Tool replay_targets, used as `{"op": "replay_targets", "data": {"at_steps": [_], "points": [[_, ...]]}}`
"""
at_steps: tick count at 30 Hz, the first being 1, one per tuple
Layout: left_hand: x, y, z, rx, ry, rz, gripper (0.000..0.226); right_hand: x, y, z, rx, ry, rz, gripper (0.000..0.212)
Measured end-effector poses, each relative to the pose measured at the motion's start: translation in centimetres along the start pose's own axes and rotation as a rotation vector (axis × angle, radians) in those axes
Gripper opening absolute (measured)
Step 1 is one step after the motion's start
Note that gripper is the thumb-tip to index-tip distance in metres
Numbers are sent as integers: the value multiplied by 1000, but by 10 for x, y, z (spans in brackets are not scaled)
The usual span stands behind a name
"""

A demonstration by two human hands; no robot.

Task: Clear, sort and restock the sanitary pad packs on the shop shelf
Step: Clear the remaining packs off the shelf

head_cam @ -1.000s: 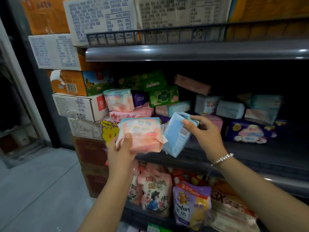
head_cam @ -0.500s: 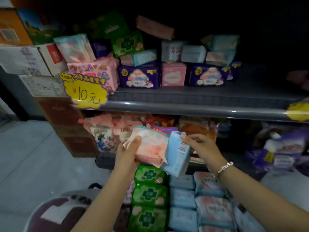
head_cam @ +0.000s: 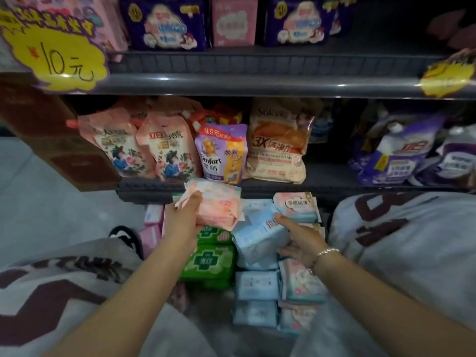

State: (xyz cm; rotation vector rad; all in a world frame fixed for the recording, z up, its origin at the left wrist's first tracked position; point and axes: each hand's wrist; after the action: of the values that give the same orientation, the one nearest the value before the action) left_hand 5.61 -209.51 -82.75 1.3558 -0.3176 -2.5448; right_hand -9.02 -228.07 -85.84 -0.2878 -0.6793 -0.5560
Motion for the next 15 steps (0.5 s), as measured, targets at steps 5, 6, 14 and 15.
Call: {"op": "replay_targets", "data": {"at_steps": [5, 6, 14, 15], "points": [[20, -8, 9, -70, -14, -14, 67, -23, 5, 4, 7, 49, -122, 32], [21, -10, 8, -83, -10, -12, 67, -22, 7, 1, -5, 50, -136, 31], [14, -12, -10, -133, 39, 24, 71, 15, 31, -50, -91, -108, -143, 26], [15, -12, -13, -141, 34, 27, 72, 18, 33, -58, -97, -123, -144, 23]]}}
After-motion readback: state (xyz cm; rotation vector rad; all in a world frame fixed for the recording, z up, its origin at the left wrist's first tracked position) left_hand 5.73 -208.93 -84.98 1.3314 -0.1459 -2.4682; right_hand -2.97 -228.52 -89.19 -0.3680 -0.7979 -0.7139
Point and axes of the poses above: each hand's wrist, its own z-axis away from the middle knuckle, its own y-axis out of the palm, x = y × z, and after that the axes turned 10 degrees about z, right-handed
